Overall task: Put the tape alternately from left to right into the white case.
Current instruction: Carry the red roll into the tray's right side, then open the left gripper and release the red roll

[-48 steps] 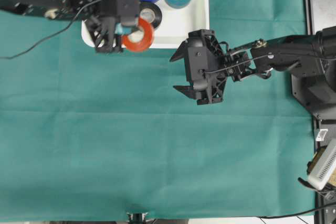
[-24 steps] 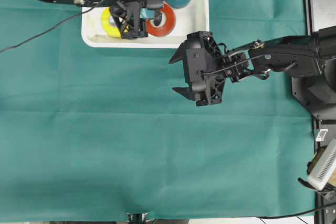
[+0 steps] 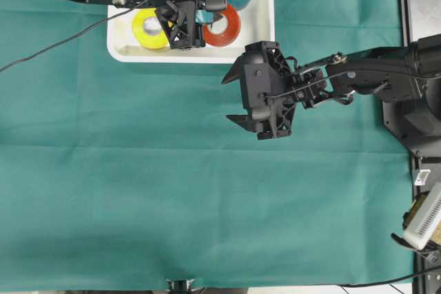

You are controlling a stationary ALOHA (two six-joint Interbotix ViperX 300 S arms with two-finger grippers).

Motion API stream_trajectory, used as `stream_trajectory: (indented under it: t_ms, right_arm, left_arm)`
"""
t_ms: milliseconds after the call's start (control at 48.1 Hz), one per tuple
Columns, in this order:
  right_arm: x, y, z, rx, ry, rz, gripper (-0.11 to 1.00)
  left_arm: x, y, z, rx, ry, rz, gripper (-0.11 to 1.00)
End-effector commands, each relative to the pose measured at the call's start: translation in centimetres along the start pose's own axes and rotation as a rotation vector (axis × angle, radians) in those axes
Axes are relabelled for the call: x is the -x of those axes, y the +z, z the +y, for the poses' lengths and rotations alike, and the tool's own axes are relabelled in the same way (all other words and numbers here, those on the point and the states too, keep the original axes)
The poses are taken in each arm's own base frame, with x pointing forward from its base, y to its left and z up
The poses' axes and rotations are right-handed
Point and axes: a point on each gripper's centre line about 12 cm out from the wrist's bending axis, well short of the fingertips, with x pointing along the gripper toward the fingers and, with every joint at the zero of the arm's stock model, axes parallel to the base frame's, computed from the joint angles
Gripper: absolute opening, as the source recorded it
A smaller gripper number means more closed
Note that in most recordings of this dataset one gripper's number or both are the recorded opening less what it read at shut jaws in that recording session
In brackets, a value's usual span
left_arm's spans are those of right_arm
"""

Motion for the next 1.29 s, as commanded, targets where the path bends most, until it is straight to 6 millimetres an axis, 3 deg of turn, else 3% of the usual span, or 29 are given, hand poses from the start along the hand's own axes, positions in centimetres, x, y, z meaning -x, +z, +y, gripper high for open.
stream_trajectory:
  t_ms: [0, 250, 458, 541, 874, 1269]
  right_arm:
    - [0.2, 0.7, 0.2, -0.002, 0.007, -0.025, 0.87]
    - [0.2, 0.7, 0.2, -0.002, 0.007, -0.025, 0.87]
    - [0.3, 0.7, 0.2, -0.002, 0.007, -0.026, 0.87]
    - [0.2, 0.7, 0.2, -0.002, 0.007, -0.025, 0.87]
    - [0.3, 0.7, 0.2, -0.002, 0.007, -0.026, 0.87]
    - [0.2, 0.7, 0.2, -0.002, 0.007, -0.025, 0.87]
  left_arm:
    - [1.0, 2.0, 0.7, 0.007, 0.017, -0.056, 0.25]
    - [0.9, 1.9, 0.7, 0.007, 0.016, -0.051, 0.28]
    - [1.1, 1.9, 0.7, 0.006, 0.017, -0.054, 0.85]
    - [1.1, 1.9, 0.7, 0.006, 0.017, -0.054, 0.97]
    - [1.8, 1.9, 0.6, 0.005, 0.016, -0.056, 0.95]
    - [4.6, 0.3, -1.2, -0.012, -0.011, -0.042, 0.95]
